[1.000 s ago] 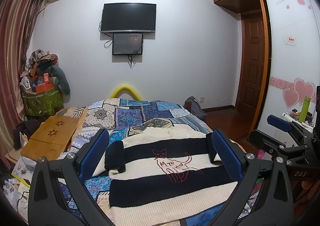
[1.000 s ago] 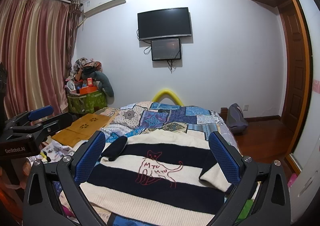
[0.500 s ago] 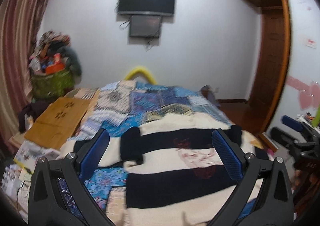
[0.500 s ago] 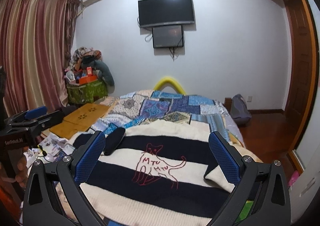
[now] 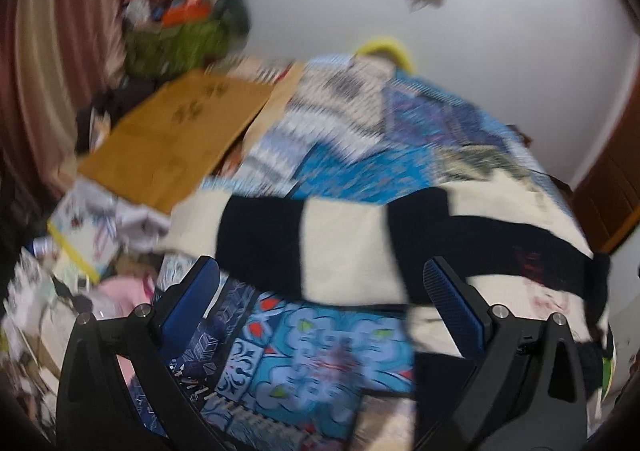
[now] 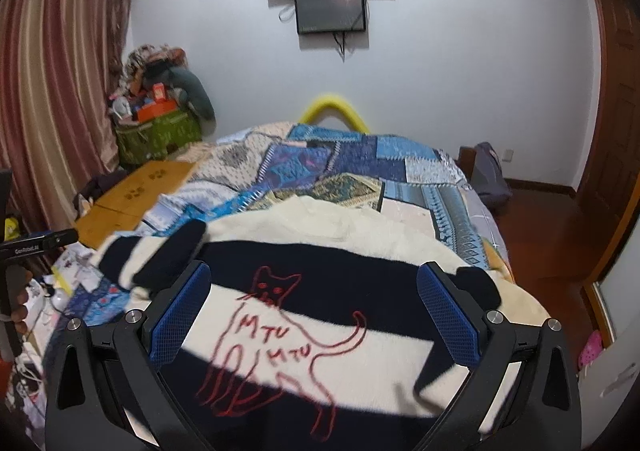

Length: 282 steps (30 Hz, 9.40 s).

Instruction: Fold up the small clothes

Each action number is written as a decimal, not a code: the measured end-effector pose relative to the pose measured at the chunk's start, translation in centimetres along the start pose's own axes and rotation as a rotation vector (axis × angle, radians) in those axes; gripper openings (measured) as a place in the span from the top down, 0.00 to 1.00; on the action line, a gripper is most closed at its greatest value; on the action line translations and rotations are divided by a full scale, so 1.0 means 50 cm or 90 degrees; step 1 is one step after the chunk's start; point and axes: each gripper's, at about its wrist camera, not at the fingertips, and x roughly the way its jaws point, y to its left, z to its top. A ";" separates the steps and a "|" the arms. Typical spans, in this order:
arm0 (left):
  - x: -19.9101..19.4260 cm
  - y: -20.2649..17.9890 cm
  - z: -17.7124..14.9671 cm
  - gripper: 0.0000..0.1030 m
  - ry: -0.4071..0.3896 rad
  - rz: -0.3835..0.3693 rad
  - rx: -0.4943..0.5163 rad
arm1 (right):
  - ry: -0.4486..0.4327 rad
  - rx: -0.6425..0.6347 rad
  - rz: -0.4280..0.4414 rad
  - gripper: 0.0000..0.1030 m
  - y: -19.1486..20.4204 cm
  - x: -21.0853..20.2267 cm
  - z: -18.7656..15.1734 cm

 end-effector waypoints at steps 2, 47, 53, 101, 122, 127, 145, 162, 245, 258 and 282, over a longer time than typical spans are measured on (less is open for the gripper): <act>0.046 0.026 -0.003 0.10 0.038 0.016 -0.016 | 0.012 -0.006 -0.006 0.01 -0.003 0.027 0.001; -0.055 -0.434 0.128 0.94 -0.010 -0.220 0.183 | 0.163 0.100 -0.117 0.88 -0.332 0.014 -0.147; -0.031 -0.569 0.047 0.94 0.049 -0.285 0.248 | 0.165 0.149 -0.161 0.88 -0.398 -0.042 -0.172; 0.196 -0.208 -0.087 0.26 0.173 -0.058 0.171 | 0.233 -0.158 0.150 0.59 0.102 0.262 -0.057; 0.191 -0.220 -0.090 0.22 0.158 -0.016 0.189 | 0.073 0.045 0.018 0.94 -0.177 0.060 -0.015; 0.188 -0.226 -0.092 0.21 0.152 -0.002 0.199 | 0.097 0.083 -0.025 0.94 -0.240 0.057 -0.053; 0.134 -0.261 -0.061 0.20 0.119 0.022 0.246 | 0.109 0.130 -0.043 0.86 -0.322 -0.035 -0.095; 0.083 -0.523 -0.036 0.18 0.075 -0.110 0.322 | 0.080 0.187 -0.204 0.33 -0.461 -0.177 -0.163; 0.032 -0.486 -0.140 0.14 0.101 -0.163 0.377 | 0.098 0.021 0.021 0.56 -0.198 0.003 0.007; 0.116 -0.613 -0.161 0.48 0.083 -0.063 0.470 | 0.182 0.114 -0.018 0.55 -0.345 -0.012 -0.137; 0.187 -0.333 -0.011 0.87 0.183 -0.131 0.114 | 0.223 0.115 0.014 0.55 -0.311 0.050 -0.175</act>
